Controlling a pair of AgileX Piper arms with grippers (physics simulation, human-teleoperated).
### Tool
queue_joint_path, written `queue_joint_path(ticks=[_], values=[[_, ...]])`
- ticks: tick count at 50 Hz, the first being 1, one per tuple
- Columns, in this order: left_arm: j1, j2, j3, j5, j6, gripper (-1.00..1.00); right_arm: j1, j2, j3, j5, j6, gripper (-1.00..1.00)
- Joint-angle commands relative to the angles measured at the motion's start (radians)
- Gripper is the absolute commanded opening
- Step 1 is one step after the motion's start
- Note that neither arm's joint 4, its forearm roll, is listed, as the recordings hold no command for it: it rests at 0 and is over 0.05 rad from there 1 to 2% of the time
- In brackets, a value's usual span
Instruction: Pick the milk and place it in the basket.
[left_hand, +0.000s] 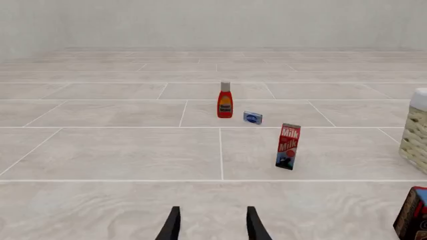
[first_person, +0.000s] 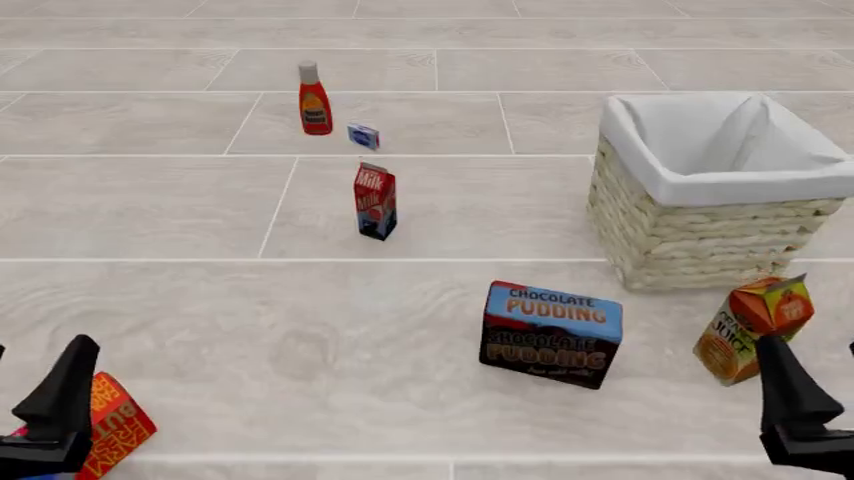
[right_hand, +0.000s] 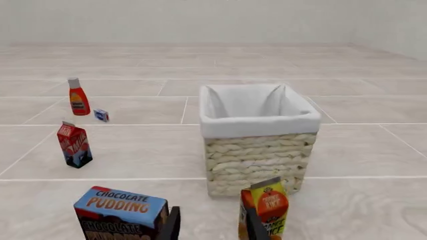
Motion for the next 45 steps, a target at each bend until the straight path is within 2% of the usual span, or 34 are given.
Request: queue_joint_path(ticks=[1,11,14,17,20,25,28,32,34,41,45], values=[[0.0,0.007,-0.003,-0.002,0.0,1.0,0.048,-0.02,-0.036,0.052,-0.023,1.0],[0.0,0.006,-0.003,-0.002,0.0,1.0,0.147,0.074,-0.147,0.069,-0.066,1.0],[0.0,0.006,-0.003,-0.002,0.0,1.0,0.173,0.218,-0.247,0.028,-0.072,1.0],[0.0,0.006,-0.003,-0.002,0.0,1.0,0.198,0.258,-0.297,0.026,-0.085,1.0],[0.0,0.006,-0.003,-0.002,0.0,1.0,0.214,0.281,-0.34,0.036,-0.073,1.0],[0.0,0.006,-0.003,-0.002,0.0,1.0,0.269,0.373,-0.444,0.051,-0.116,1.0],[0.0,0.006,-0.003,-0.002,0.0,1.0,0.282,0.41,-0.491,0.062,-0.123,1.0],[0.0,0.006,-0.003,-0.002,0.0,1.0,0.351,0.557,-0.605,0.065,-0.134,1.0],[0.0,0.006,-0.003,-0.002,0.0,1.0,0.357,0.607,-0.634,0.06,-0.158,1.0],[0.0,0.006,-0.003,-0.002,0.0,1.0,0.415,0.732,-0.756,0.082,-0.161,1.0],[0.0,0.006,-0.003,-0.002,0.0,1.0,0.454,0.801,-0.833,0.108,-0.187,1.0]])
